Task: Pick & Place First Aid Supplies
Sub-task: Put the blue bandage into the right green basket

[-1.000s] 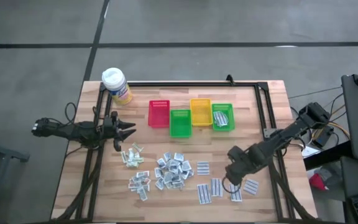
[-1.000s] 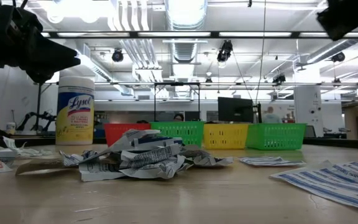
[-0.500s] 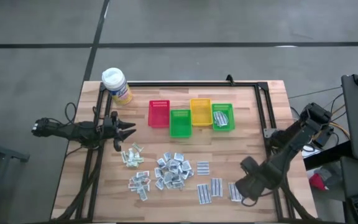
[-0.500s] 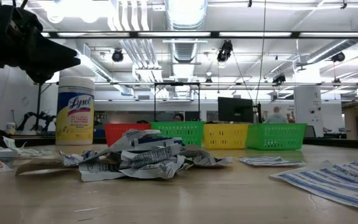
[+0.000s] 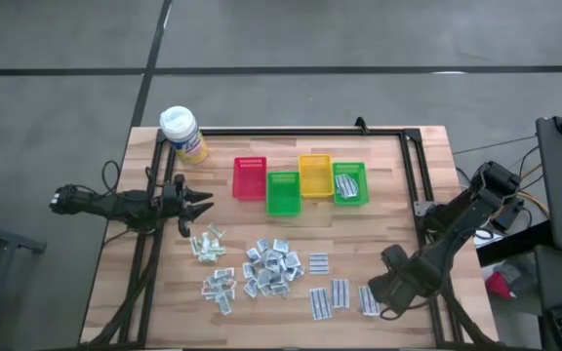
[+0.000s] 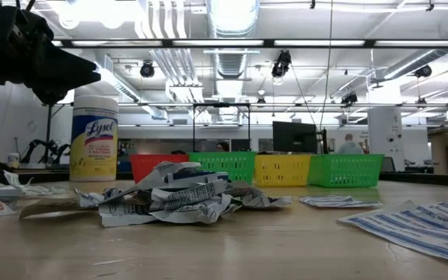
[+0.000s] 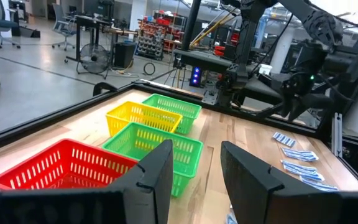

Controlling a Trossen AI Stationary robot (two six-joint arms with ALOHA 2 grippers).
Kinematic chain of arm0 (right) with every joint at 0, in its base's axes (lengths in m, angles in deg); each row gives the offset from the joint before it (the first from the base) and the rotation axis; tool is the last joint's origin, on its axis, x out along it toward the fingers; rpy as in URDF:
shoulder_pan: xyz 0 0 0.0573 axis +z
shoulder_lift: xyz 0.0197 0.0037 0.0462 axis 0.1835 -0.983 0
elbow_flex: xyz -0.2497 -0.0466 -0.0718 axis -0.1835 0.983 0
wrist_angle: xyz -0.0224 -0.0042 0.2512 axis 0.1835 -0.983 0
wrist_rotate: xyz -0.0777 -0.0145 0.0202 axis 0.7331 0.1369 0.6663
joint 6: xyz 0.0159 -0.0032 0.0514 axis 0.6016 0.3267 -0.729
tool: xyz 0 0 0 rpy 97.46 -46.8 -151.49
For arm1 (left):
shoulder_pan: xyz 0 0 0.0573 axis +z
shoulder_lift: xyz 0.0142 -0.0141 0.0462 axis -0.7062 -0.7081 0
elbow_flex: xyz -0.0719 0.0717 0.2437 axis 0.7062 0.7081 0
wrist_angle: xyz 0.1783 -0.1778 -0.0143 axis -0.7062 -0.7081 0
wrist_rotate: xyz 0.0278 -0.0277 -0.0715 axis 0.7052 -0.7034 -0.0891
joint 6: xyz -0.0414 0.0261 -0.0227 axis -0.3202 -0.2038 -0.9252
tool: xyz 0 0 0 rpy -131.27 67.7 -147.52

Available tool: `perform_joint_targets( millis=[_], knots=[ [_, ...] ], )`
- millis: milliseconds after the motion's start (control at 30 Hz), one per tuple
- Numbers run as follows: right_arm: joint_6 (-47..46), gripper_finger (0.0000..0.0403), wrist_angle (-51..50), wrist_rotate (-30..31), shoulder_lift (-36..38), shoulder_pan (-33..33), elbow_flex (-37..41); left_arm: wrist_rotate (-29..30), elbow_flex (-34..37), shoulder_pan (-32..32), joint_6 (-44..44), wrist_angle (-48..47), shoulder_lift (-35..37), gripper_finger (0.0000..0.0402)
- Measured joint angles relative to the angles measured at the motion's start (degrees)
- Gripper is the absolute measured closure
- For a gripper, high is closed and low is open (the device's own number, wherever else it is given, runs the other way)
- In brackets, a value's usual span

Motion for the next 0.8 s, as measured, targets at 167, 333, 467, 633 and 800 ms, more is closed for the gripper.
perform_joint_targets(
  millis=[167,333,467,633,800],
  knots=[
    [0.0,0.0261,5.27,0.0,-0.01,0.0,3.85,-0.02,0.0,0.02,-1.58,0.0,-0.01,0.0271],
    [-0.26,0.0264,7.38,0.0,-0.02,0.0,6.95,-0.03,0.0,0.0,-2.71,0.0,-0.02,0.0271],
    [0.04,0.0266,10.05,0.02,-0.04,0.0,9.19,-0.02,0.0,0.0,-2.81,0.0,-0.01,0.0271],
    [0.03,0.0263,15.46,0.02,-0.04,0.0,11.69,-0.02,0.0,0.0,-4.19,-0.02,-0.01,0.0271],
    [0.03,0.0262,15.98,0.09,-0.04,-0.02,12.99,-0.02,0.0,0.0,-4.22,-0.02,-0.02,0.0271]
  ],
)
